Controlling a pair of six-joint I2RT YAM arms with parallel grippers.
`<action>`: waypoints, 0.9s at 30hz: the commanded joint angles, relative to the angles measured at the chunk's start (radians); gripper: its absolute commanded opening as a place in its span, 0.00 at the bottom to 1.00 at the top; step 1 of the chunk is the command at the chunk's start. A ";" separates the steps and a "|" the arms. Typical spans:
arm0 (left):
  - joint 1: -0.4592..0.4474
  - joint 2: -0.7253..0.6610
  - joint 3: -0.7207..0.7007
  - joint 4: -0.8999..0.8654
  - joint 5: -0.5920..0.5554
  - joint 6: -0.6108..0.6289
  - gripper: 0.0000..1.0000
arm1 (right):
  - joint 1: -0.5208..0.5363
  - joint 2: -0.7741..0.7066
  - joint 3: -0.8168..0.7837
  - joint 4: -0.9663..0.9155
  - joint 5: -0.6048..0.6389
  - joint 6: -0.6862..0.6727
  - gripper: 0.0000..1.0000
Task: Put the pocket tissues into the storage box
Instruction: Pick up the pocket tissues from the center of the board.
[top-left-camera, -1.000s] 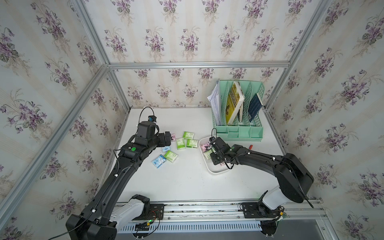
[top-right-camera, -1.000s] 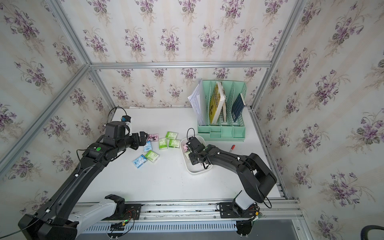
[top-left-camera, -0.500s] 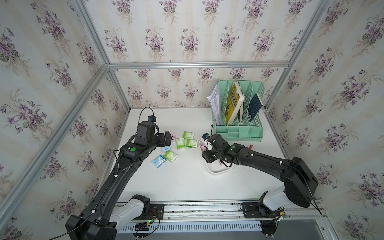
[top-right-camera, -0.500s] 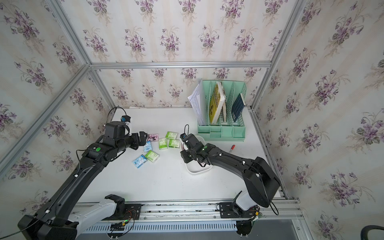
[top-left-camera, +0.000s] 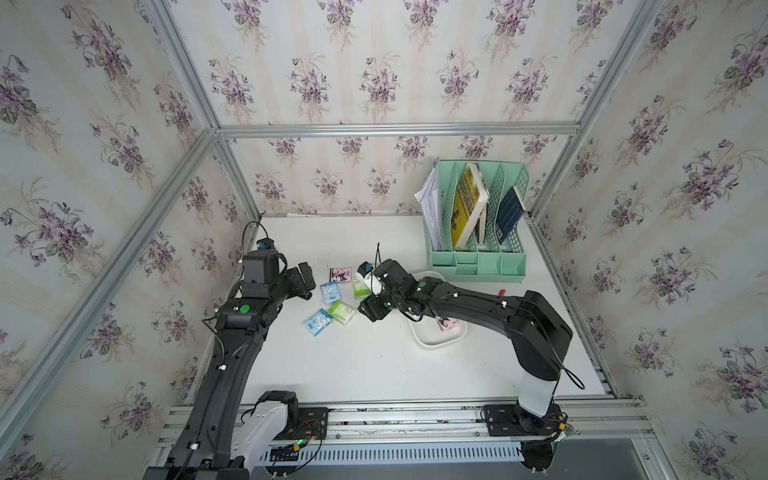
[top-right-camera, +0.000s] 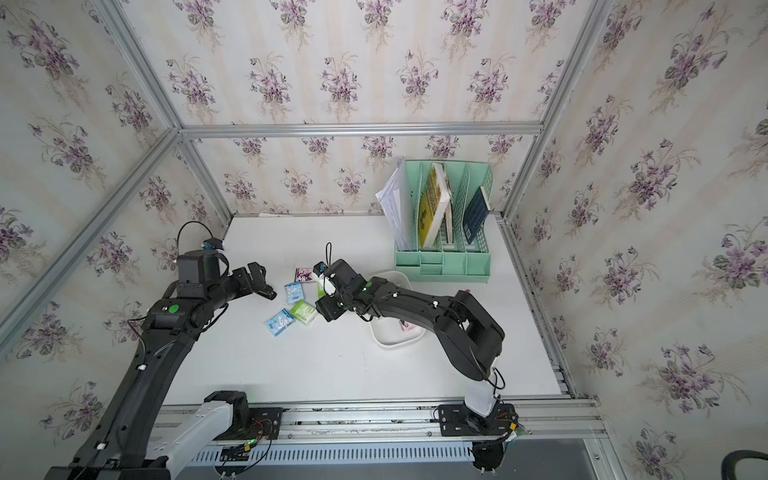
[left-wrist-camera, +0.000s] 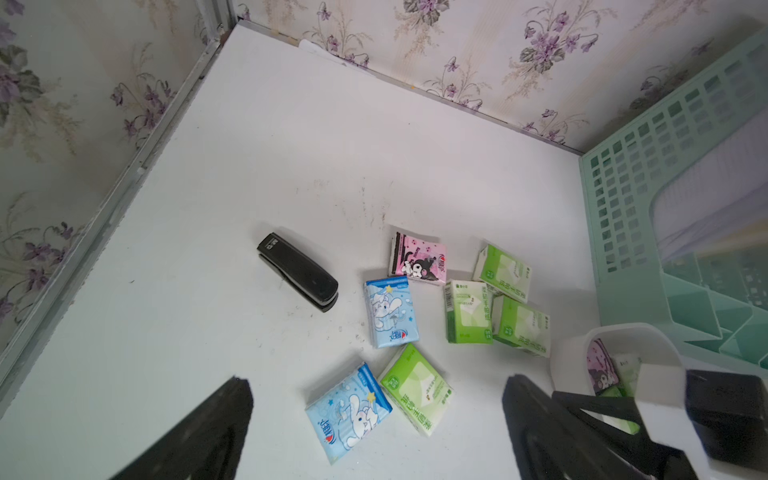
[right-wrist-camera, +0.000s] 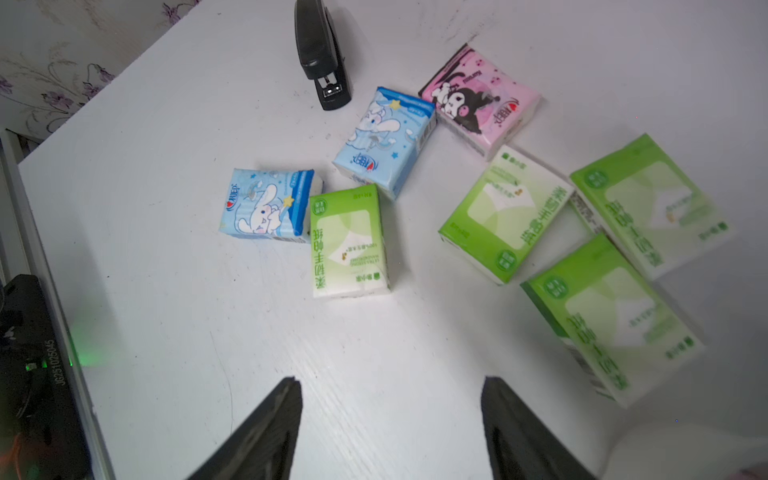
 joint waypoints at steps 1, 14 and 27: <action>0.042 -0.026 -0.006 -0.036 0.053 0.027 0.99 | 0.010 0.064 0.057 0.043 -0.045 -0.016 0.75; 0.071 -0.047 -0.016 -0.046 0.105 0.018 0.99 | 0.018 0.340 0.318 -0.032 -0.102 -0.017 0.80; 0.071 -0.045 -0.021 -0.038 0.125 0.008 0.99 | 0.035 0.393 0.327 -0.068 -0.130 -0.022 0.74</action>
